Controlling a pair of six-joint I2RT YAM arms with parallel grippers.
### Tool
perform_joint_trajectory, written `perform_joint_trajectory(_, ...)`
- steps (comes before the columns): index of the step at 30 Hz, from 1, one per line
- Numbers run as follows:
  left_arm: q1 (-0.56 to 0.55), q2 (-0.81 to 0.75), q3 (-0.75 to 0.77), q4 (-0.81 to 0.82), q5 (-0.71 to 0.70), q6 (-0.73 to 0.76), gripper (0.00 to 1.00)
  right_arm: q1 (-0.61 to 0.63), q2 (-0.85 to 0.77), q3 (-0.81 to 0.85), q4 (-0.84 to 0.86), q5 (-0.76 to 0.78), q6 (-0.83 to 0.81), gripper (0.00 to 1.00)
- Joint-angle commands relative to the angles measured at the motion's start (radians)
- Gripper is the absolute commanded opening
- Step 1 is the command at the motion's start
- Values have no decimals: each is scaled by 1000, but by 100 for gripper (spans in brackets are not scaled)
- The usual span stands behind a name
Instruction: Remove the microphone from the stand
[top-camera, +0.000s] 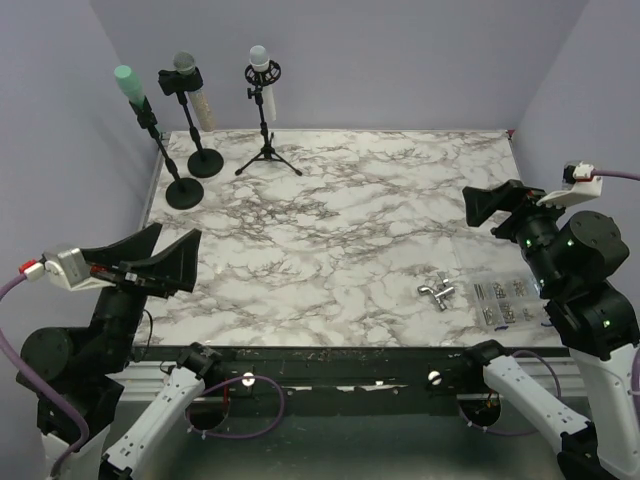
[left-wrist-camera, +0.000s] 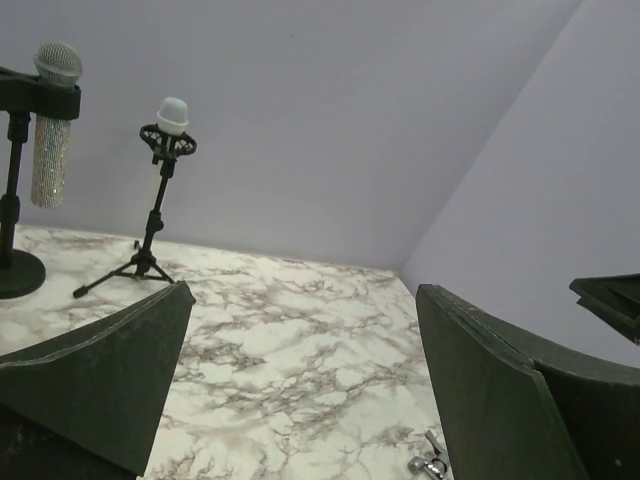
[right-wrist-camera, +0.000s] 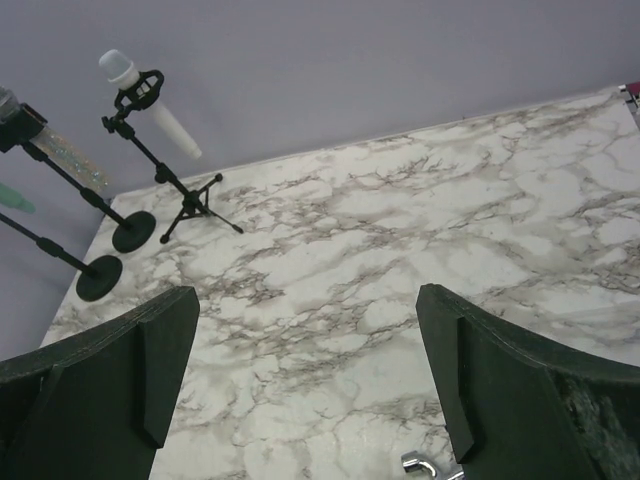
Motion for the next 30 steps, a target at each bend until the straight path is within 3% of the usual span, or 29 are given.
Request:
perform_joint_trajectory(1, -3, 37, -19, -31, 27, -21, 98, -4, 4, -31, -17, -12, 27, 100)
perform_joint_trajectory(17, -3, 128, -98, -55, 87, -28, 98, -4, 66, -146, -27, -104, 97, 100)
perform_joint_trajectory(24, -2, 289, -140, -109, 32, -24, 99, -5, 72, -279, 49, -273, 139, 100)
perform_joint_trajectory(30, 0, 417, -258, 15, 60, -101, 99, -5, 127, -431, 171, -509, 163, 100)
